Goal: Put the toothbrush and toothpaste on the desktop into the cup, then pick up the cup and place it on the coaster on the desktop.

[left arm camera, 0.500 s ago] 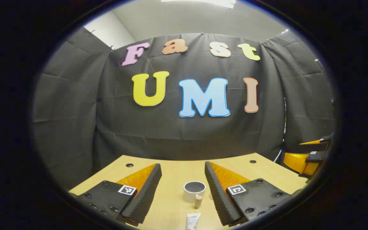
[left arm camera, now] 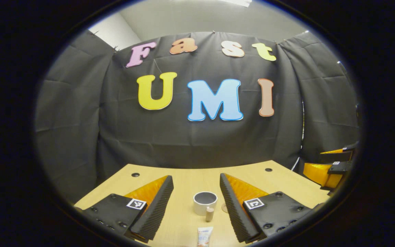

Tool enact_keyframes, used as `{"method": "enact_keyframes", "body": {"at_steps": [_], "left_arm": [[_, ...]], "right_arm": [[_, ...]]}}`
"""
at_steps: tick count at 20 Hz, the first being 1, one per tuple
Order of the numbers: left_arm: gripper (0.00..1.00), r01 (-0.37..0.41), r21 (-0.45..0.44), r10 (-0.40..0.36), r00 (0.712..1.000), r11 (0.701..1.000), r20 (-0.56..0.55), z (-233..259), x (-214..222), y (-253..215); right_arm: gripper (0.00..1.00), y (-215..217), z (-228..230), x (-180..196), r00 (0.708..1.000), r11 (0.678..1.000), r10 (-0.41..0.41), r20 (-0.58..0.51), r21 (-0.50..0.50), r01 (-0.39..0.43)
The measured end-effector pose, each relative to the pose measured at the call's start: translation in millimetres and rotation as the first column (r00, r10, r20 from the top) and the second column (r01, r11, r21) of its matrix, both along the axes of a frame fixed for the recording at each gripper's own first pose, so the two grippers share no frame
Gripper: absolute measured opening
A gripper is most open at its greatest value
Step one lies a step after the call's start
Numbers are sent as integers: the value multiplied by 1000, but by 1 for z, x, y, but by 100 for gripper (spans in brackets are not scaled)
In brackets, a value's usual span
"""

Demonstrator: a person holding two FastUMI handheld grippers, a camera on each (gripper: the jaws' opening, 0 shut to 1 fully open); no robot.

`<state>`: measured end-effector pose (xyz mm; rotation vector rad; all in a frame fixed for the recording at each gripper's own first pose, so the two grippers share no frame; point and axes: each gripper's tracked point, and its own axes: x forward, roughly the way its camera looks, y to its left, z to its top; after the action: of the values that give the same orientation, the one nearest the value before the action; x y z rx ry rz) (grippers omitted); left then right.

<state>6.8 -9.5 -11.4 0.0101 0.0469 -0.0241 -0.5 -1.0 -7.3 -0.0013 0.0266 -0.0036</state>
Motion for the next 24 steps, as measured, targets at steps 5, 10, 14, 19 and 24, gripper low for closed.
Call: {"method": "enact_keyframes", "body": {"at_steps": [5,10,14,19,24], "left_arm": [[83,2,2,-2,1000,1000,-24,-6,3,1],[84,-3,-4,3,995,1000,-95,-29,4,1],[84,5,0,-5,981,1000,-194,-60,3,-3],[88,15,-4,-16,932,1000,-363,-106,2,-5],[89,8,-87,-53,841,996,-538,-157,-5,-9]], "right_arm": [[87,4,-3,2,1000,1000,5,-11,4,-5],[91,9,-21,5,997,999,13,-70,35,-11],[87,16,-41,8,990,998,17,-139,58,-9],[91,24,-76,11,965,998,29,-260,54,-16],[92,35,-112,15,922,996,68,-380,84,-38]]}}
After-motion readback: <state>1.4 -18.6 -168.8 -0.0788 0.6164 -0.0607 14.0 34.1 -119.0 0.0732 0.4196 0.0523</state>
